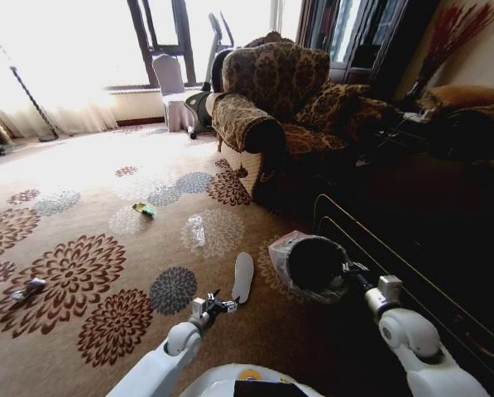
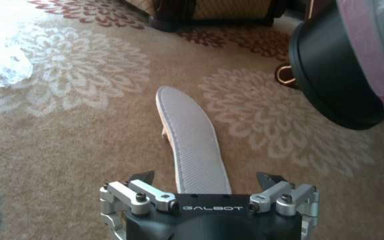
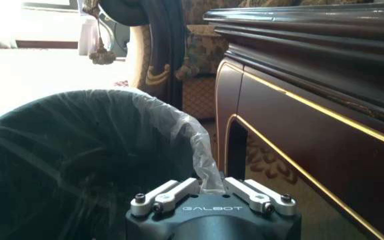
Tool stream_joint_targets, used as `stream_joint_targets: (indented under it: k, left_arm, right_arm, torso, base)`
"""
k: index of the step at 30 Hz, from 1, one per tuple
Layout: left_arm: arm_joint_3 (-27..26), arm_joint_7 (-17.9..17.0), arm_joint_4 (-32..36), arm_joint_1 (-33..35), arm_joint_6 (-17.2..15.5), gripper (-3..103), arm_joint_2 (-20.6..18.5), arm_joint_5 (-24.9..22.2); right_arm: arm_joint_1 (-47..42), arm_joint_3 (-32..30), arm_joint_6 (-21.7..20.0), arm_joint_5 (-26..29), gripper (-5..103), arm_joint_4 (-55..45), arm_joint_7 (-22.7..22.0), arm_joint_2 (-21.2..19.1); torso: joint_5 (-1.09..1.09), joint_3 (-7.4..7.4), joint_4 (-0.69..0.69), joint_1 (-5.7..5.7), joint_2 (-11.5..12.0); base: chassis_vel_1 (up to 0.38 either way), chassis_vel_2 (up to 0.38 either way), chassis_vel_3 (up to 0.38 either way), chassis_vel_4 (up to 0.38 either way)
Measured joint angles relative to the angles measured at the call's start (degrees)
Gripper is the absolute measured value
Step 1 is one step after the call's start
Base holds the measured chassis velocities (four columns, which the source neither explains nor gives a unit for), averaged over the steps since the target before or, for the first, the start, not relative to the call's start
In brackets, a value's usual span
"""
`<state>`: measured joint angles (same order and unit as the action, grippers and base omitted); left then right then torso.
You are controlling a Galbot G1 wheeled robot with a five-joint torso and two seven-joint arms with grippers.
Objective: Pick up the trash from the ground and place it into the trash bin.
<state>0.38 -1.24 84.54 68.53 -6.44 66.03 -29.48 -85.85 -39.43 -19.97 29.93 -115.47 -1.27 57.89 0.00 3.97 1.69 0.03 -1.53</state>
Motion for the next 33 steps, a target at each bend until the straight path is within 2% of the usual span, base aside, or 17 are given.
stream_joint_targets:
  k: [3,11,17,19,22,28,31,33]
  left_arm:
    - [0.75,0.80,-5.63,-4.19,1.44,100,1.39,0.68]
    - [1.88,3.01,-13.91,-9.55,3.45,100,4.42,0.92]
    - [2.22,3.10,-15.33,-9.84,4.01,100,6.02,0.41]
    - [2.44,2.93,-15.98,-9.84,4.13,103,6.54,0.39]
    - [2.62,2.91,-17.49,-9.99,4.73,92,7.70,0.46]
    - [2.63,3.33,-18.36,-10.36,5.00,81,7.84,0.48]
    - [2.56,3.57,-18.83,-10.54,5.02,68,7.95,0.49]
    - [2.55,3.62,-18.83,-10.54,5.02,68,7.96,0.49]
  right_arm:
    - [-0.25,-0.04,0.13,0.01,1,0.31,0.00,-0.06]
    - [-0.54,0.11,0.30,0.13,1,0.40,-0.05,-0.92]
    - [0.05,0.62,0.51,0.37,1,0.89,-0.03,-1.65]
    - [0.07,0.67,0.77,0.37,1,1.11,-0.02,-1.68]
    - [0.08,0.77,1.13,0.37,1,1.38,0.02,-1.70]
    - [0.21,0.77,1.24,0.37,1,1.48,0.12,-1.73]
    - [0.19,0.80,1.41,0.37,1,1.49,0.36,-1.68]
    - [0.16,0.84,1.50,0.37,1,1.50,0.42,-1.66]
  torso:
    - [0.02,0.00,-0.01,0.00,-0.01]
    - [0.00,0.00,-0.01,0.00,-0.01]
    - [0.01,0.00,0.01,0.00,-0.01]
    - [0.01,0.00,0.00,0.00,-0.01]
    - [0.01,0.00,-0.01,0.00,-0.01]
    - [0.01,0.00,0.00,0.00,-0.01]
    - [0.01,0.00,-0.01,0.00,-0.01]
    - [0.01,0.00,0.00,0.00,-0.01]
  base:
    - [0.000,0.000,0.000,0.000]
    - [0.000,0.000,0.000,0.000]
    - [0.000,0.000,0.000,0.000]
    - [0.000,0.000,0.000,0.000]
    - [0.000,0.000,0.000,0.000]
    - [0.000,0.000,0.000,0.000]
    - [0.000,0.000,0.000,0.000]
    - [0.000,0.000,0.000,0.000]
